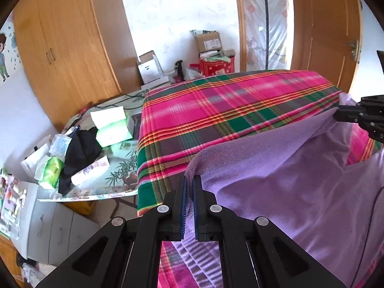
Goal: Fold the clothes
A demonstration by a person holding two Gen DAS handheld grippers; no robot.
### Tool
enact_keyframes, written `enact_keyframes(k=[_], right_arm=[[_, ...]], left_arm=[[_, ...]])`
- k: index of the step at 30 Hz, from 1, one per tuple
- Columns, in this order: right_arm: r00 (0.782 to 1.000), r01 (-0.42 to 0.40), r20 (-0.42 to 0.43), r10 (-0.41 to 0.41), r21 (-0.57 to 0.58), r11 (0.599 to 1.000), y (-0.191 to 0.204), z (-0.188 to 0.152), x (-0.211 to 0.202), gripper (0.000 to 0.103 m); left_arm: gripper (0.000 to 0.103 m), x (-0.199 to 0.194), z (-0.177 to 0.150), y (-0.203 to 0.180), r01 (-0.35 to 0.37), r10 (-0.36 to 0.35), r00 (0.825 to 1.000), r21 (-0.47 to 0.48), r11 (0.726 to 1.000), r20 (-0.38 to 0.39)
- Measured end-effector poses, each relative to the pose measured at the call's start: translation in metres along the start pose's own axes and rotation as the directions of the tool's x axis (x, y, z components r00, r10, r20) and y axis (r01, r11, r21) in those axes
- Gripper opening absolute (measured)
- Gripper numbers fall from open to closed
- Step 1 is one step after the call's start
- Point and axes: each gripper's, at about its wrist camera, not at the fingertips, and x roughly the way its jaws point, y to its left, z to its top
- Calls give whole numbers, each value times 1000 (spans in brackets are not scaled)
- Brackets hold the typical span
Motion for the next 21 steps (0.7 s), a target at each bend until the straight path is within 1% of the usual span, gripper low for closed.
enact_keyframes(k=[5,12,21], right_arm=[[1000,4,24,-4,22,1000,7,-11,-24,4],[997,15,73,-18,35,999,21,-25,-62,4],[993,31,112,-33,11,999,46,-45,-102,4]], left_arm=[[5,-19,-12,-7,1,-1,1000,0,1000,16],[5,-49,-22,-16,-6,6,998,0,1000,58],[5,-87,-41,-23,-10,11,995,-7,1000,102]])
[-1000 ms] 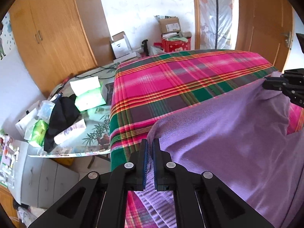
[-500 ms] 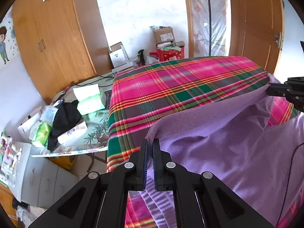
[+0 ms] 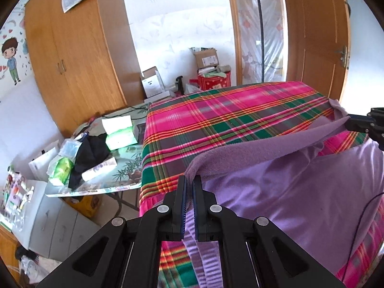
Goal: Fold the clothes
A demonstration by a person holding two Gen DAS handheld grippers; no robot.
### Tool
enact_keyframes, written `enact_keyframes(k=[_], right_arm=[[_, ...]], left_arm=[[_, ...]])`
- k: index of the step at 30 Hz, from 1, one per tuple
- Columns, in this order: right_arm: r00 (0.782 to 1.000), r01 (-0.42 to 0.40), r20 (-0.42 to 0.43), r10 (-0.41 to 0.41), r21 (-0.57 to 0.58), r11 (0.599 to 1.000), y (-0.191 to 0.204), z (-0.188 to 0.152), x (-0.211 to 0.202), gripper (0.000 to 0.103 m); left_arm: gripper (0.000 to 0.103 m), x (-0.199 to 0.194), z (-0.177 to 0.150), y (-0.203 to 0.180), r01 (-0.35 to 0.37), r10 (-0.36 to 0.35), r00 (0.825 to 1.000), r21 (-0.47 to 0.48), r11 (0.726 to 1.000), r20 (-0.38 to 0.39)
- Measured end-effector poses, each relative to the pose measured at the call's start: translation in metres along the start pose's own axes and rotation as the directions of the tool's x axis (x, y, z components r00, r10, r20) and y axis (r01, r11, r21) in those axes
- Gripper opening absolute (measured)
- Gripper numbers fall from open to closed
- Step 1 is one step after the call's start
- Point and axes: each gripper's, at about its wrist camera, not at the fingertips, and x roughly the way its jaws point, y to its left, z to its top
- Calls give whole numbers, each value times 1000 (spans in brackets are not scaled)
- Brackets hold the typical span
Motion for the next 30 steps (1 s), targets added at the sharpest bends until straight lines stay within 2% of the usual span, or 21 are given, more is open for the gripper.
enact_keyframes(k=[7,19,30], right_arm=[[1000,9,9,-9,-11,1000,20,-18,-26,4],[1000,8,-2,-8,-6,1000,44,-55,-59,4],[999,-6,-47,8,29,1000,50,-93,-64,4]], left_arm=[[5,-23,-18,-2,15,-14,1000,-14,1000,19],[5,-59,-59,-18,19,-19,998,13,1000,53],[5,-66,-105,-33,35,-35,999,35,999,6]])
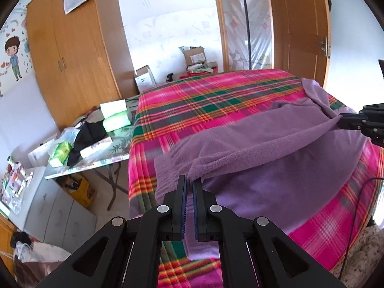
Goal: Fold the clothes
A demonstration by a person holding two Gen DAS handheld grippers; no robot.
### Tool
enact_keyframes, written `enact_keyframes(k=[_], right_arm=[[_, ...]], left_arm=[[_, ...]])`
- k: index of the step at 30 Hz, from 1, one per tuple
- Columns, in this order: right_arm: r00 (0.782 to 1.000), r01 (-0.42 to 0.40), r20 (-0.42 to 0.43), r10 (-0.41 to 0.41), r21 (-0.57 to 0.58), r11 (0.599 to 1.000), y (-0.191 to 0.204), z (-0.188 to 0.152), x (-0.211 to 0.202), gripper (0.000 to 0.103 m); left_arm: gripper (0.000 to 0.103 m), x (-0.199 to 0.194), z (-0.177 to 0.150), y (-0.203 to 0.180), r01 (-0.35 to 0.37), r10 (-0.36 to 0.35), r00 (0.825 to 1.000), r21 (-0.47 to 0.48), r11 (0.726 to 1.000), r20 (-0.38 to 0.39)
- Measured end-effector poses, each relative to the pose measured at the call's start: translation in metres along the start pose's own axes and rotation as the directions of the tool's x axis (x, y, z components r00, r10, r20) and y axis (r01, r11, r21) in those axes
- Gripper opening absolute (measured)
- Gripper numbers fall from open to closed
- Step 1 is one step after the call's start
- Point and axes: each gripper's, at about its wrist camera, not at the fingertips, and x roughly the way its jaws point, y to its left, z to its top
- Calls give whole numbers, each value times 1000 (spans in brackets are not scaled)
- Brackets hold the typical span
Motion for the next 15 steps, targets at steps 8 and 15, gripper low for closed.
enact_keyframes(k=[8,15], right_arm=[[1000,-15,-22,16,37,999,-2,-22,2,4],[998,-29,-51,33,71,997,-7,-40,6,4]], left_arm=[[5,1,-21,-6,4,-4,1000,-13,1000,-19],[5,4,-35,-9,33,-34,999,-33,999,-38]])
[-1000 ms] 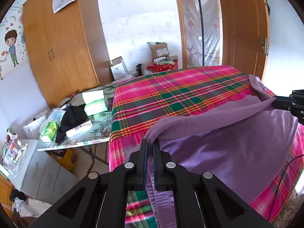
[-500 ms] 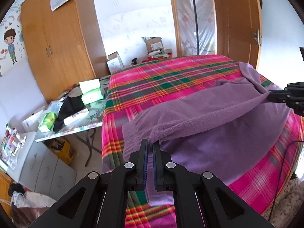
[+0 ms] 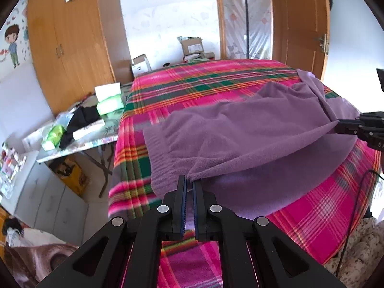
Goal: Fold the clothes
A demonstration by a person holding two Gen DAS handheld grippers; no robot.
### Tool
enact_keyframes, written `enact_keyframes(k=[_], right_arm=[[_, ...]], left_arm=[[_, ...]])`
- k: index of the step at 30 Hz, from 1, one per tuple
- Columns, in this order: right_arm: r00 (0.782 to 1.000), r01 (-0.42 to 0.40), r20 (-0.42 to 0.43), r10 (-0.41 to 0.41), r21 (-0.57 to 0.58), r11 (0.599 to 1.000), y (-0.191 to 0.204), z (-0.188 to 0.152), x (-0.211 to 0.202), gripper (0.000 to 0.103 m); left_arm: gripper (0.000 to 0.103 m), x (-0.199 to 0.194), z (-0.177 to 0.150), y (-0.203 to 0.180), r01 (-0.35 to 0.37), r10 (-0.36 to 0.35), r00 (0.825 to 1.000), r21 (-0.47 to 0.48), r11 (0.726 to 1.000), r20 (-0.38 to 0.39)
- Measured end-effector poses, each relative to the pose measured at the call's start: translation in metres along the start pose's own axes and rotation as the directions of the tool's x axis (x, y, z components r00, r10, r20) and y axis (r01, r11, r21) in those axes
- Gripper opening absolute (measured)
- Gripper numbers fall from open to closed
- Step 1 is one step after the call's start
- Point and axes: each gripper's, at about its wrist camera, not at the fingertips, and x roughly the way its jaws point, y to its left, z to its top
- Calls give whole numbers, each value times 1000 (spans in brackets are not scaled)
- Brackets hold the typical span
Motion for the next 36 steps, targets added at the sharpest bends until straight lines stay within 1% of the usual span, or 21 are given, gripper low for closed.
enact_keyframes(k=[4,9,11,13,17,22,26,27,28,29,30,31,32,33,34,35,36], right_arm=[[1000,-3,-15,3,16,1000,2,-8,3,4],[1000,2,-27,-2,5,1000,6,-15,4,4],[1000,17,-18,-17,-10,1000,9,-17,2,4],[1000,21,-12,-21,-18,1000,11,-18,-1,4],[1000,19,-4,-19,-7,1000,10,-18,-5,4],[998,28,-52,-29,-21,999,11,-25,6,4],[997,40,-68,-43,-44,998,12,-30,10,4],[997,40,-68,-43,-44,998,12,-30,10,4],[997,37,-68,-40,-41,998,11,-31,9,4],[997,35,-69,-38,-38,999,9,-31,9,4],[997,35,-71,-37,-34,999,8,-32,10,4],[997,34,-75,-37,-31,999,7,-33,11,4],[996,35,-80,-37,-29,999,7,-33,13,4],[996,37,-82,-40,-29,999,8,-34,14,4],[996,40,-83,-43,-32,999,9,-35,15,4],[996,43,-81,-45,-34,999,10,-35,15,4],[996,41,-78,-44,-33,999,10,-36,14,4]], left_arm=[[5,2,-8,-1,12,-12,1000,-8,1000,-13],[5,3,-14,0,17,-18,1000,-20,1000,-23],[5,3,-15,1,10,-10,1000,-20,1000,-26],[5,1,-16,5,8,-9,1000,-43,999,-27],[5,-3,-17,5,25,-27,999,-59,998,-19],[5,4,-19,15,59,-67,997,-162,985,-47],[5,3,-18,24,82,-95,994,-239,967,-45],[9,3,-17,26,94,-108,993,-262,961,-42],[16,3,-16,30,109,-127,991,-295,949,-42],[19,6,-15,36,136,-160,986,-343,930,-42],[25,9,-15,42,168,-199,979,-395,903,-41],[29,13,-15,48,198,-239,970,-446,873,-37],[29,18,-16,55,227,-280,960,-500,836,-31],[29,24,-17,62,255,-321,947,-556,791,-23],[31,30,-19,68,260,-341,940,-604,753,-21],[32,34,-21,73,247,-341,940,-640,727,-25],[32,37,-22,75,242,-344,939,-663,708,-25]])
